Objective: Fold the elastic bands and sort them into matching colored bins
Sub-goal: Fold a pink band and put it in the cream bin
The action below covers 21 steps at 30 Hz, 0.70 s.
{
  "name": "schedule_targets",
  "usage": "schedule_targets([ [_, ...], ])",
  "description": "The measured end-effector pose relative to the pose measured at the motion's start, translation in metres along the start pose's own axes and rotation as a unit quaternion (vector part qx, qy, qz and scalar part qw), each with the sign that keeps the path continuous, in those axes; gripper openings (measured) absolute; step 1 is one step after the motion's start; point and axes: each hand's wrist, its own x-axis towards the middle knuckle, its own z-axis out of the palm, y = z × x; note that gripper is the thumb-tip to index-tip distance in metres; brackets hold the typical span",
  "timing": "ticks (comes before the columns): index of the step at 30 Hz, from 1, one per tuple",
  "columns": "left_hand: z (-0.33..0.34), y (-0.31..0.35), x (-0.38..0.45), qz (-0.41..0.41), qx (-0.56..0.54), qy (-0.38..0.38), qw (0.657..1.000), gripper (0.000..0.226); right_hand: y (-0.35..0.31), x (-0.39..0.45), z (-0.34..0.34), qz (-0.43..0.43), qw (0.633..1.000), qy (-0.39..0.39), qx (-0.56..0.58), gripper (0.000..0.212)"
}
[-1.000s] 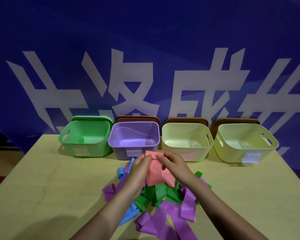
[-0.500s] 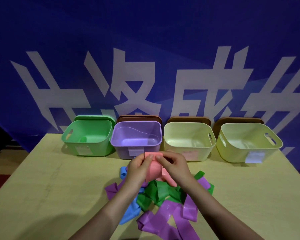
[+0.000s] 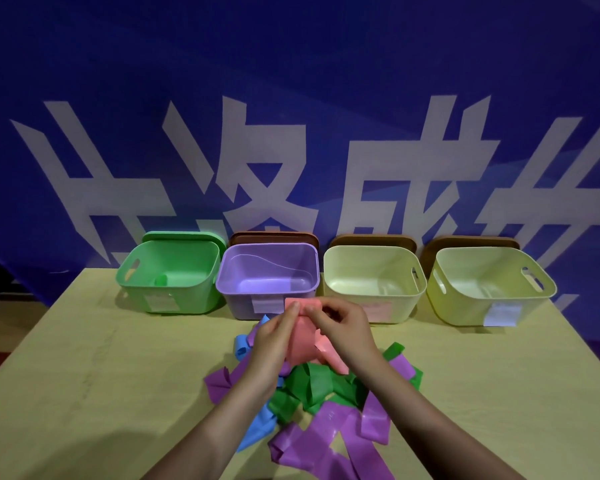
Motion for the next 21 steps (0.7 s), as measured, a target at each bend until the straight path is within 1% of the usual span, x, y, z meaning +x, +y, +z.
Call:
schedule_targets([
  [2, 0.004, 0.003, -0.001, -0.001, 0.005, 0.012, 1.0, 0.024, 0.001, -0.001, 0.0, 0.007, 1.0, -0.013, -0.005, 0.019],
  [4, 0.006, 0.006, -0.002, 0.001, -0.009, 0.019, 1.0, 0.023, 0.0, -0.001, -0.002, 0.001, 1.0, -0.022, -0.018, 0.02],
  [7, 0.006, 0.011, -0.001, 0.004, -0.042, 0.006, 0.999, 0.03, 0.002, 0.001, -0.006, -0.047, 0.995, -0.039, -0.084, 0.016],
  [9, 0.004, 0.014, 0.0, 0.0, -0.049, -0.003, 0.999, 0.04, 0.006, 0.002, -0.007, -0.09, 0.985, -0.047, -0.137, 0.022],
  [11, 0.002, 0.013, 0.002, -0.011, -0.05, -0.003, 0.999, 0.037, 0.01, 0.003, -0.009, -0.125, 0.973, -0.053, -0.185, 0.028],
  [13, 0.001, 0.012, 0.004, -0.016, -0.055, -0.008, 0.998, 0.033, 0.014, 0.003, -0.012, -0.129, 0.969, -0.07, -0.199, 0.028],
  [15, 0.001, 0.012, 0.006, -0.006, -0.05, -0.02, 0.999, 0.031, 0.014, 0.003, -0.016, -0.095, 0.977, -0.098, -0.166, 0.03],
  [16, 0.001, 0.012, 0.007, -0.006, -0.052, -0.022, 0.998, 0.029, 0.012, 0.002, -0.018, -0.065, 0.983, -0.112, -0.129, 0.031],
  [18, 0.001, 0.014, 0.01, -0.012, -0.072, -0.026, 0.997, 0.024, 0.004, 0.001, -0.018, 0.011, 0.992, -0.125, -0.015, 0.028],
  [20, 0.001, 0.015, 0.011, -0.005, -0.078, -0.041, 0.996, 0.024, -0.003, 0.0, -0.013, 0.085, 0.988, -0.1, 0.084, 0.026],
  [21, 0.001, 0.015, 0.012, -0.003, -0.072, -0.05, 0.996, 0.025, -0.004, 0.0, -0.012, 0.11, 0.985, -0.081, 0.105, 0.026],
])
